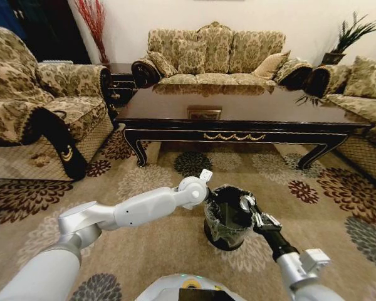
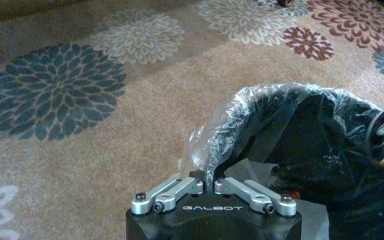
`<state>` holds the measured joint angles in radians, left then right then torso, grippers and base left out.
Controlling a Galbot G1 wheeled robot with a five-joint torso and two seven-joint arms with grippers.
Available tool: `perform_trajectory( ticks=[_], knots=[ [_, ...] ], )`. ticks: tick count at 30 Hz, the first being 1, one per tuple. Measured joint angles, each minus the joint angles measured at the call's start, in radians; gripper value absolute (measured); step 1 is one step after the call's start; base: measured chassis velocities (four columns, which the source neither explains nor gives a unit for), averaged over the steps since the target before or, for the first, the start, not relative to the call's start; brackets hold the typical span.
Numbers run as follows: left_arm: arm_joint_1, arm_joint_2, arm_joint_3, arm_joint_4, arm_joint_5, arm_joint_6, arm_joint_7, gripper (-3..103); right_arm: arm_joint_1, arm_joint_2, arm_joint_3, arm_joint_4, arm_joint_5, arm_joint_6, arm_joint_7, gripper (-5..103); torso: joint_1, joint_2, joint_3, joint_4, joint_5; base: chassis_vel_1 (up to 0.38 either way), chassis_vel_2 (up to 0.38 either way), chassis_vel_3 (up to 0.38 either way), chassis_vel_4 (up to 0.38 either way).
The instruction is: Move to the front of the table and pick up the trash from the floor, then place it into the trash bin.
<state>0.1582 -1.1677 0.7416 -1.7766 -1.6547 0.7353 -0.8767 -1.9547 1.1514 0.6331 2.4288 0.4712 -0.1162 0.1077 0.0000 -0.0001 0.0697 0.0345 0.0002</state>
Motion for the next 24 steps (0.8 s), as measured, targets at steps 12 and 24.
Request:
perform_trajectory(
  ticks=[12, 24],
  knots=[
    [0.012, 0.010, -0.004, -0.008, 0.001, 0.000, -0.002, 3, 0.008, 0.012, -0.051, -0.022, -0.034, 0.001, -0.006, 10, 0.000, 0.000, 0.000, -0.0001, -0.0003, 0.000, 0.000, 0.000, 0.000],
    [0.038, 0.045, -0.037, -0.021, 0.008, 0.000, 0.002, 3, 0.025, 0.013, -0.063, -0.027, -0.035, -0.007, -0.012, 53, 0.000, 0.000, 0.000, -0.0001, -0.0003, 0.000, 0.000, 0.000, 0.000]
  ],
)
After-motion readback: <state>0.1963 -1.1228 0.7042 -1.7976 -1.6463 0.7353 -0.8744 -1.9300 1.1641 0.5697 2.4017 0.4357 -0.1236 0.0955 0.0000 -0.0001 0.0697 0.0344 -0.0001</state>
